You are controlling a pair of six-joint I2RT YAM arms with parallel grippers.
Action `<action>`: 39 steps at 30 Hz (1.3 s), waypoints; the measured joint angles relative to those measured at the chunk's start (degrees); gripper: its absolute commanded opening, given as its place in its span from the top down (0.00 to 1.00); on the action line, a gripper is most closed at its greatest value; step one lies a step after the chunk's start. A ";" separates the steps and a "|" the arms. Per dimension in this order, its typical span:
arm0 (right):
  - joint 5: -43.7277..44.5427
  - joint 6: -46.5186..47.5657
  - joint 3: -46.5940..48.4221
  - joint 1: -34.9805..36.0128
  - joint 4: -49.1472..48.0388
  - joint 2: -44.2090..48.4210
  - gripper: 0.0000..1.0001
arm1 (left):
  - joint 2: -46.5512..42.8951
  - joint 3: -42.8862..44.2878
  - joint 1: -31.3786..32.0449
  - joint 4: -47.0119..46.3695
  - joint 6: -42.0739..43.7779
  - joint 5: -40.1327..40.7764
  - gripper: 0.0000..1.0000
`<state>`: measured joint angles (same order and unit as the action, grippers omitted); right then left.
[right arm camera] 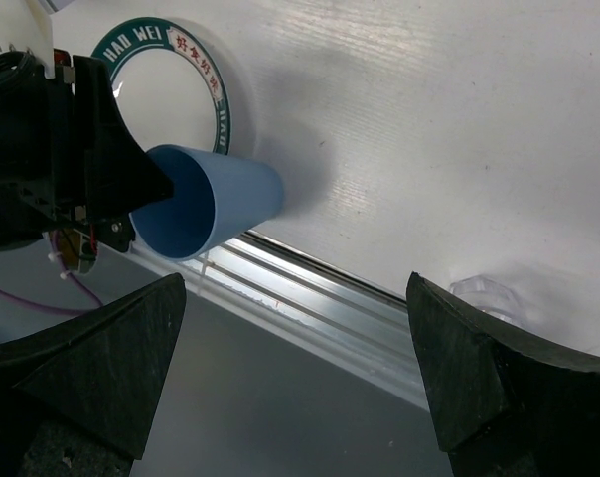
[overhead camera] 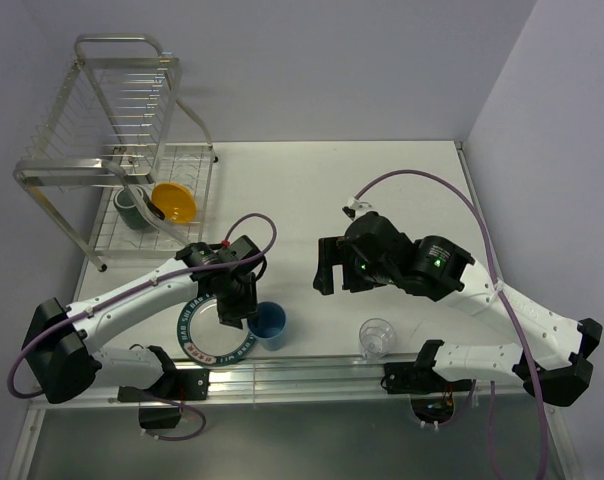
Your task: Load the mixed dishes into the dish rack
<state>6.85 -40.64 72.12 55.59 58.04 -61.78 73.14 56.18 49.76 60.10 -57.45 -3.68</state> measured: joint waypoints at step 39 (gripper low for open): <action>-51.30 -55.39 1.03 -32.02 -59.74 -9.68 0.01 | -14.82 28.57 0.09 -32.59 26.71 26.38 1.00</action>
<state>-44.45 -96.03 73.14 23.57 -1.69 -71.46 58.33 84.75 49.84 27.51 -30.74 22.70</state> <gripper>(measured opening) 0.993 0.052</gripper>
